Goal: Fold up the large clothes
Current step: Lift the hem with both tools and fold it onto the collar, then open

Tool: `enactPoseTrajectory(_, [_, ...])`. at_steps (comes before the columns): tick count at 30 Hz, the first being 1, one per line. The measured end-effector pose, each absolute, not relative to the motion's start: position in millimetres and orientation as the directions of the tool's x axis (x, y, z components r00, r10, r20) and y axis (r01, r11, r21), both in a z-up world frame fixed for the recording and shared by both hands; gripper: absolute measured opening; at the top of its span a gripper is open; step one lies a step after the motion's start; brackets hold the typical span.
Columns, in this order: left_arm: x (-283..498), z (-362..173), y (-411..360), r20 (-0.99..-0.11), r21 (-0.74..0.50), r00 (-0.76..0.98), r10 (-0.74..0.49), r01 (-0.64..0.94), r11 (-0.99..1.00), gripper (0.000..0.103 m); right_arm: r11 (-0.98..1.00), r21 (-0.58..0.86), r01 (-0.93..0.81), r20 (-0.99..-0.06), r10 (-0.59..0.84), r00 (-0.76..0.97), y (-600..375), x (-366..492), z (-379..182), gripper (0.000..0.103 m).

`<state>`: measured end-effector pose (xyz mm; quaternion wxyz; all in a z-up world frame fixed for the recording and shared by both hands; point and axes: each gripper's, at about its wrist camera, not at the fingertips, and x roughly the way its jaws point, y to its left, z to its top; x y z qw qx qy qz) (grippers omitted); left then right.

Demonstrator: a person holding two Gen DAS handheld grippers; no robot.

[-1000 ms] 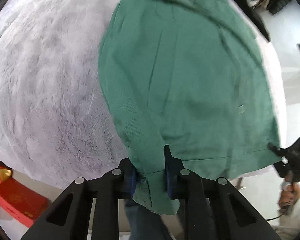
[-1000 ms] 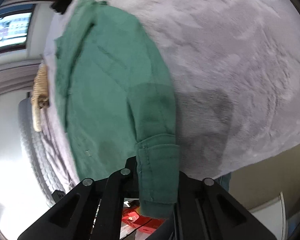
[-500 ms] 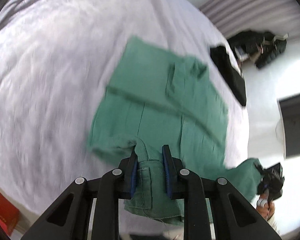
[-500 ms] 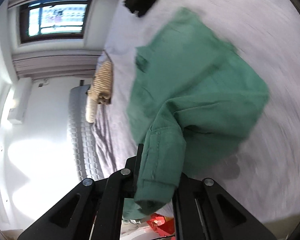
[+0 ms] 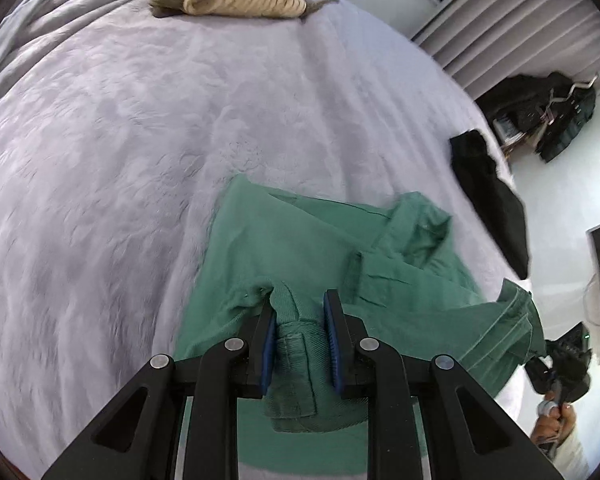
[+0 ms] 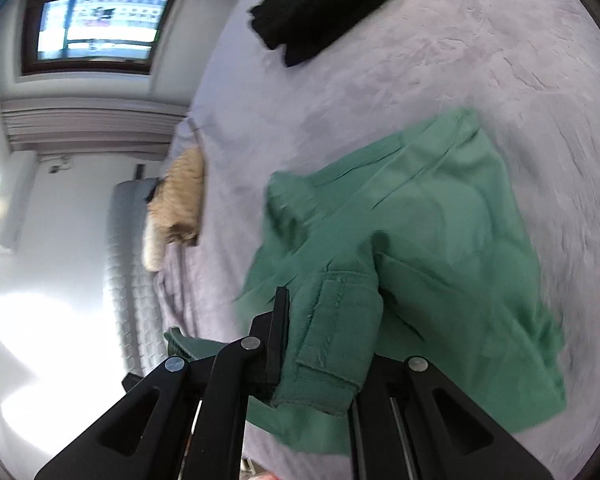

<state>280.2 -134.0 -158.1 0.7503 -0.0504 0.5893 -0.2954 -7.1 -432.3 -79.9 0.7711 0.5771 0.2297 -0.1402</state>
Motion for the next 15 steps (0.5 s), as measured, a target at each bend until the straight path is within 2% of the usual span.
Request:
enactPoseTrajectory(7, [305.3, -199.3, -163.1, -0.907, -0.334, 0.103, -0.408, 0.415, 0.846, 0.024, 0.251, 0.790, 0.559, -0.579, 0.008, 0.815, -461.9, 19.1, -106.1, 0.009])
enactPoseTrajectory(10, [306.9, -205.2, -171.0, -0.924, -0.301, 0.091, -0.372, 0.430, 0.851, 0.025, 0.236, 0.763, 0.601, -0.622, 0.016, 0.783, -466.4, 26.0, -109.9, 0.015])
enactPoseTrajectory(11, [306.4, -203.5, -172.4, -0.926, -0.290, 0.096, -0.366, 0.442, 0.849, 0.030, 0.234, 0.764, 0.602, -0.622, 0.017, 0.783, -467.1, 25.4, -109.9, 0.021])
enactPoseTrajectory(12, [305.2, -200.2, -172.3, -0.925, -0.277, 0.112, -0.362, 0.452, 0.848, 0.047, 0.238, 0.763, 0.601, -0.620, 0.010, 0.784, -467.8, 24.5, -108.2, 0.034])
enactPoseTrajectory(13, [303.8, -195.8, -171.4, -0.925, -0.251, 0.145, -0.351, 0.462, 0.851, 0.084, 0.248, 0.761, 0.600, -0.618, -0.004, 0.786, -467.3, 22.1, -105.3, 0.043])
enactPoseTrajectory(14, [301.8, -186.6, -169.7, -0.923, -0.188, 0.215, -0.319, 0.470, 0.862, 0.098, 0.267, 0.751, 0.604, -0.619, -0.031, 0.784, -466.6, 17.4, -99.5, 0.059])
enactPoseTrajectory(15, [301.0, -179.3, -168.6, -0.914, -0.153, 0.266, -0.307, 0.476, 0.866, 0.102, 0.282, 0.742, 0.608, -0.621, -0.050, 0.782, -466.4, 14.3, -95.6, 0.064])
